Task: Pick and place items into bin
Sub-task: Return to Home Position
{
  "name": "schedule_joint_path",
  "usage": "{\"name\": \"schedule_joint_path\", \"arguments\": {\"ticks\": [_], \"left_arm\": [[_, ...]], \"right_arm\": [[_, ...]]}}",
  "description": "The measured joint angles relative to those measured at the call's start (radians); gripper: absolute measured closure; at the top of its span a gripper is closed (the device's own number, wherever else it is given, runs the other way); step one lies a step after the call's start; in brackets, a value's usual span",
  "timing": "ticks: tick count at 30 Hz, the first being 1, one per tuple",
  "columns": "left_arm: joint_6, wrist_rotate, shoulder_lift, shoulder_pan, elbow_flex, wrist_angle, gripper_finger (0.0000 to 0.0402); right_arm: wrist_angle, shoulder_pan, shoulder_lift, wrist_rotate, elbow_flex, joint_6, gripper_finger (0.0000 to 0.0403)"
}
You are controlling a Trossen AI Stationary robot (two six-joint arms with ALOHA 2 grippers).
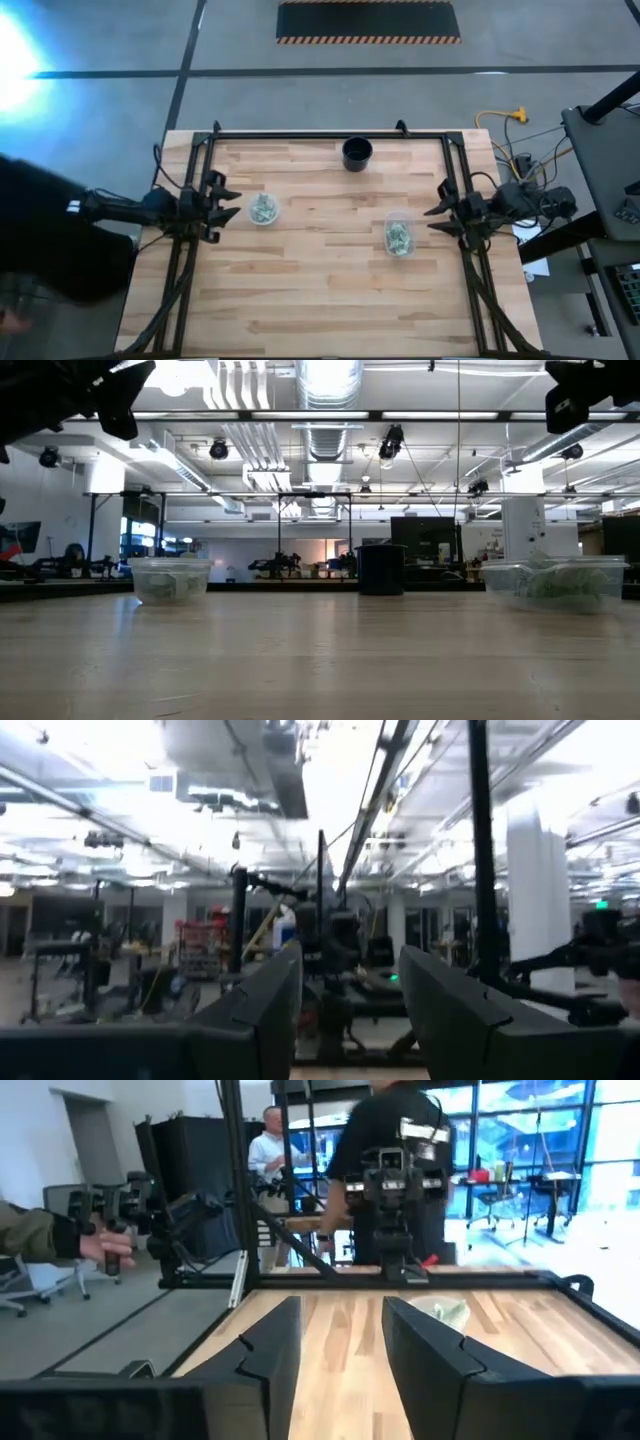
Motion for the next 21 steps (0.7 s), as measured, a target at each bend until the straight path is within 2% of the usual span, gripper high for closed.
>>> {"name": "schedule_joint_path", "arguments": {"ticks": [7, 11, 14, 17, 21], "left_arm": [[0.004, 0.042, -0.051, 0.0, -0.005, 0.003, 0.0248], [0.007, 0.042, -0.058, 0.0, -0.005, 0.003, 0.0248], [0.007, 0.041, -0.054, 0.0, -0.005, 0.002, 0.0248], [0.001, 0.041, -0.047, 0.0, -0.006, 0.002, 0.0248], [0.001, 0.041, -0.045, 0.0, -0.006, 0.002, 0.0248]], "right_arm": [[-0.113, -0.1, 0.0, -0.06, 0.058, 0.023, 0.0278], [-0.114, -0.159, 0.0, -0.151, 0.082, 0.0, 0.028], [-0.109, -0.173, 0.0, -0.157, 0.057, 0.0, 0.0278], [-0.047, -0.173, 0.0, -0.152, -0.006, 0.003, 0.0275], [0.131, -0.173, 0.0, -0.108, -0.105, 0.005, 0.0273]]}}
